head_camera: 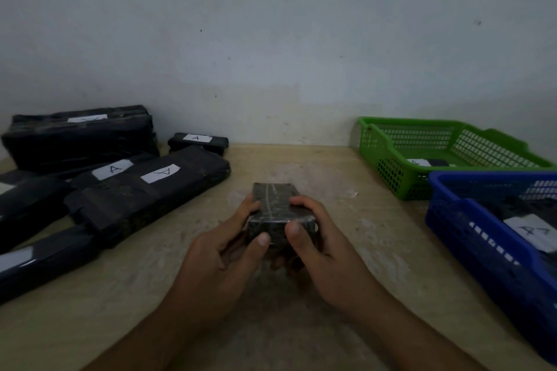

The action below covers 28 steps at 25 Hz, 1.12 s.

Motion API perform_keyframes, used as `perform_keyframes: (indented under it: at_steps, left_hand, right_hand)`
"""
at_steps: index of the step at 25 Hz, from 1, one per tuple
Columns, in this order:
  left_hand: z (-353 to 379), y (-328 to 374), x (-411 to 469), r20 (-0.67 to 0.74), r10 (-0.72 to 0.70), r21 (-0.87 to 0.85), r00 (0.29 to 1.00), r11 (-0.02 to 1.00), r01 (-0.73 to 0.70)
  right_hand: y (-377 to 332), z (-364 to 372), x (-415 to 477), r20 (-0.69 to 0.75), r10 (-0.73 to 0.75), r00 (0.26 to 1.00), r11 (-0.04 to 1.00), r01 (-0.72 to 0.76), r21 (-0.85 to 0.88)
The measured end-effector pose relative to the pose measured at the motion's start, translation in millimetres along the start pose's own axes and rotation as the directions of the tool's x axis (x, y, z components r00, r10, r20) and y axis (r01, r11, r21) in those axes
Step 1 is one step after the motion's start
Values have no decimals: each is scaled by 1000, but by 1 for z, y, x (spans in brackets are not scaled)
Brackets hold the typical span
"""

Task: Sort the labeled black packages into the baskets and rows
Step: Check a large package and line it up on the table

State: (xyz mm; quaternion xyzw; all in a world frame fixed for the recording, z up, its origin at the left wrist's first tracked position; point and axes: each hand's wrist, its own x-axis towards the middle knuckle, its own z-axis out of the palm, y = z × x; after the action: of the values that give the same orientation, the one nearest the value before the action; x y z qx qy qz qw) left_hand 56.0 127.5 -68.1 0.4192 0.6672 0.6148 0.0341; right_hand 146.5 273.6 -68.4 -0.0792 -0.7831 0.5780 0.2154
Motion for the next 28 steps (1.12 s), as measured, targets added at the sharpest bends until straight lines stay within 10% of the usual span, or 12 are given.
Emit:
perform_keyframes:
  at_steps: [11, 21, 28]
  left_hand:
    - [-2, -10, 2, -68, 25, 49, 997, 999, -22]
    - [-8, -20, 10, -48, -100, -392, 994, 917, 73]
    - [-12, -14, 5, 87, 51, -77, 995, 996, -44]
  right_hand:
    - [7, -3, -1, -10, -57, 998, 998, 57, -7]
    - [5, -12, 5, 20, 3, 1000, 984, -6, 178]
    - [2, -30, 11, -117, 20, 993, 987, -1, 158]
